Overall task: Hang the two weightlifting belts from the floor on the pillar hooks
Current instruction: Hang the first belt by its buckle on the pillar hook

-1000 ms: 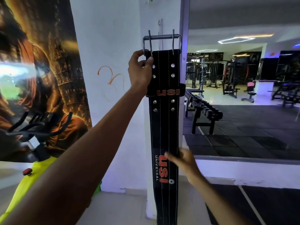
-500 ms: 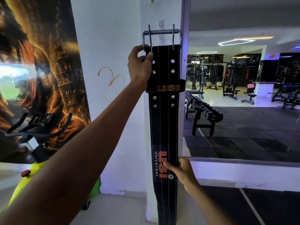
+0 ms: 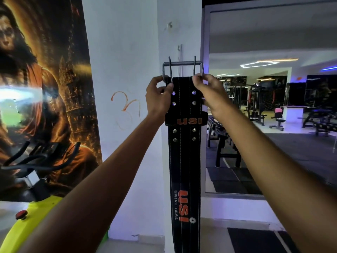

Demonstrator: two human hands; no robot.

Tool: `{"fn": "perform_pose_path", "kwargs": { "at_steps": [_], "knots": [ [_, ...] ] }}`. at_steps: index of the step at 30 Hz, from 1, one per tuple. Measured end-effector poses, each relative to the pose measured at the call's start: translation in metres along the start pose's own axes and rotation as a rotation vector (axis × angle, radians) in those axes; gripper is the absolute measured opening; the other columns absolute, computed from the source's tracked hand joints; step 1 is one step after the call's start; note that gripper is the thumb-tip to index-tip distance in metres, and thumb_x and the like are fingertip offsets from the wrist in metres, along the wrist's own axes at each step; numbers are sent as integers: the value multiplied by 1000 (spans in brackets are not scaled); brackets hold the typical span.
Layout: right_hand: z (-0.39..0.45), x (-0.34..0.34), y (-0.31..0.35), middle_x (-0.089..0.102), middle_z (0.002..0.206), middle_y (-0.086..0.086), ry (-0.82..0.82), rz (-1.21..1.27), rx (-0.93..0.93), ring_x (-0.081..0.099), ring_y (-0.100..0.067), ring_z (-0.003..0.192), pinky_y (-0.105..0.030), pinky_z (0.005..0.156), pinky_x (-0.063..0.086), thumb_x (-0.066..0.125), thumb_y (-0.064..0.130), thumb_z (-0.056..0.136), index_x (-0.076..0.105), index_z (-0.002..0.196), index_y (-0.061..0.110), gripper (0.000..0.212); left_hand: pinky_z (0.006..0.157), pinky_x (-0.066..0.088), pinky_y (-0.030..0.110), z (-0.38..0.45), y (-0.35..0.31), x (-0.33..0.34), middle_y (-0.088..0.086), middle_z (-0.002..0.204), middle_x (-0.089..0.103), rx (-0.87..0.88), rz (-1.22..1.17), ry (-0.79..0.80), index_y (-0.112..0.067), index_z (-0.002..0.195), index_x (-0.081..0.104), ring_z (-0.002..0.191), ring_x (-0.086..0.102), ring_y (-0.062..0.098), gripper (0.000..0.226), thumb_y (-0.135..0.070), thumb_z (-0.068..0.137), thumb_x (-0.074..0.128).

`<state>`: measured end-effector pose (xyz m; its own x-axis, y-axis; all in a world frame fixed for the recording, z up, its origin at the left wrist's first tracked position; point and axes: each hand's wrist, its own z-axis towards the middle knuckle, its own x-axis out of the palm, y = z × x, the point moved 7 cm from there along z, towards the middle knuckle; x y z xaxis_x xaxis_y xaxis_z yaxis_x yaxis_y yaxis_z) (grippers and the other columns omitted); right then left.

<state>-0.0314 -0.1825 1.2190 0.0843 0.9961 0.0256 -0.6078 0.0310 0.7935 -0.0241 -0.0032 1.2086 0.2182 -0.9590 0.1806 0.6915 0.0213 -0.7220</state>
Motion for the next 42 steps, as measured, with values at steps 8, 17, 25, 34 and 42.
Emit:
{"fn": "perform_pose_path", "kwargs": {
  "at_steps": [8, 17, 25, 34, 42],
  "knots": [
    [14, 9, 14, 66, 77, -2, -142, 72, 9, 56, -16, 63, -22, 44, 47, 70, 19, 89, 67, 105, 6, 20, 78, 59, 36, -7, -9, -2, 7, 99, 75, 76, -22, 201, -12, 136, 57, 84, 71, 17, 35, -26, 103, 55],
    [8, 7, 10, 63, 74, 1, -185, 112, -23, 54, -9, 62, -17, 40, 46, 70, 15, 88, 67, 107, 4, 22, 90, 58, 22, -74, 65, -29, -8, 101, 80, -8, -38, 268, -18, 116, 71, 98, 73, 5, 24, -9, 96, 65],
    [5, -6, 12, 65, 80, 1, -251, 100, -24, 54, -3, 59, -7, 35, 41, 71, 16, 88, 69, 106, 8, 20, 87, 61, 37, -182, 198, -48, 9, 99, 81, -315, 89, 356, -9, 99, 76, 92, 77, 20, 19, 4, 86, 72],
    [2, -9, -3, 65, 74, 5, -236, 114, -12, 53, 4, 46, -9, 39, 44, 74, 16, 86, 70, 104, 7, 20, 78, 57, 20, -157, 163, -32, 3, 94, 79, -257, 47, 341, -12, 100, 74, 85, 74, 6, 14, -4, 88, 73],
    [-4, -15, 4, 64, 72, 4, -218, 134, -17, 53, -7, 51, -19, 41, 45, 73, 16, 86, 70, 93, 16, 8, 86, 60, 31, -191, 204, -34, 16, 102, 79, -315, 172, 397, -2, 100, 73, 90, 75, 17, 13, 2, 88, 71]
  ]
}}
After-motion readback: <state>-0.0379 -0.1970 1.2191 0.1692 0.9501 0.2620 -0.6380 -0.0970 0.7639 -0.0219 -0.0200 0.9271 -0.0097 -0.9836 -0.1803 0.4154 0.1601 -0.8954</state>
